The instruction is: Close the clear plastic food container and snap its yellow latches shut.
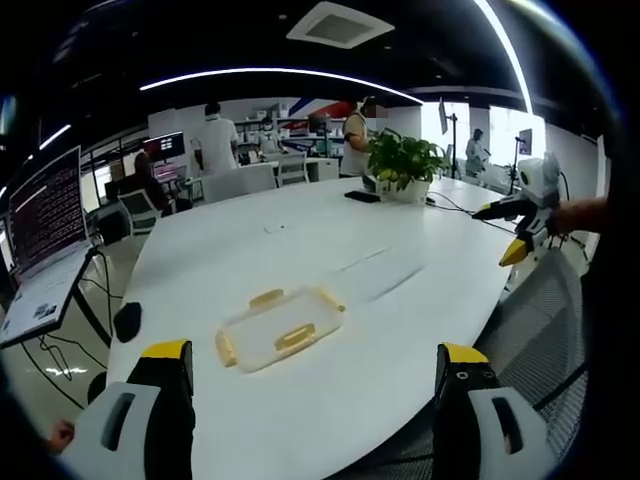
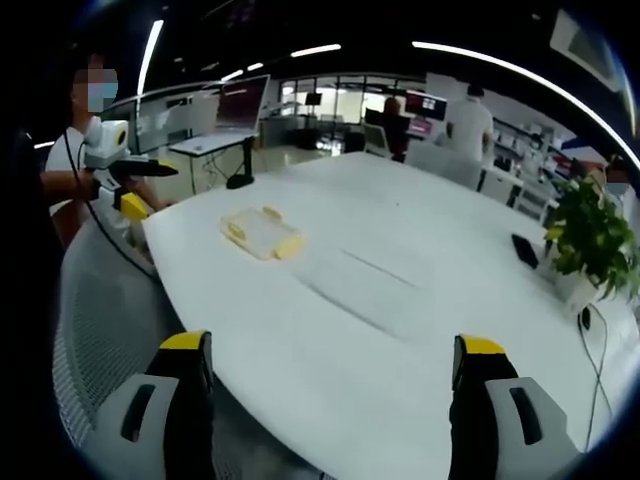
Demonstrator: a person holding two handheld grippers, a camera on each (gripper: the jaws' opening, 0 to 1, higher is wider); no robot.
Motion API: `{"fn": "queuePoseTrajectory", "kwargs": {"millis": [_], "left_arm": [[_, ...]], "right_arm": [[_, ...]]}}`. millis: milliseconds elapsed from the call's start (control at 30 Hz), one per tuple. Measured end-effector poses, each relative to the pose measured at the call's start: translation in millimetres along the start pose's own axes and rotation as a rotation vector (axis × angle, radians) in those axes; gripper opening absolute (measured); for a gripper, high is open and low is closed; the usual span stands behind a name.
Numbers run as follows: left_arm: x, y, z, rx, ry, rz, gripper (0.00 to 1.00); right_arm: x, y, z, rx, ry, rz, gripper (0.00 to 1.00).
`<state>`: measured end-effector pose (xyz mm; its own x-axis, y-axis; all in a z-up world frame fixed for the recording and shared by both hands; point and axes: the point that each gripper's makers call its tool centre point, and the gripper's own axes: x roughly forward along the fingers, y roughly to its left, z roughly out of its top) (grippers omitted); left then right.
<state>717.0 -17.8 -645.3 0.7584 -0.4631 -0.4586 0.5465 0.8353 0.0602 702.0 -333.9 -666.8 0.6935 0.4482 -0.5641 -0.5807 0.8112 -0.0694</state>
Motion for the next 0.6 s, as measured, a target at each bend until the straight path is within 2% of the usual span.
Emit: {"fn": "queuePoseTrajectory", "kwargs": {"millis": [200, 600], "left_arm": [[-1, 3.6, 2.1, 0.008, 0.001, 0.0, 0.98], [2, 2.6, -0.1, 0.042, 0.028, -0.037, 0.97]], "right_arm": [[0, 0, 5.8, -0.005, -0.003, 0.014, 0.97], [7, 5, 16.8, -0.072, 0.008, 0.075, 0.95]]}}
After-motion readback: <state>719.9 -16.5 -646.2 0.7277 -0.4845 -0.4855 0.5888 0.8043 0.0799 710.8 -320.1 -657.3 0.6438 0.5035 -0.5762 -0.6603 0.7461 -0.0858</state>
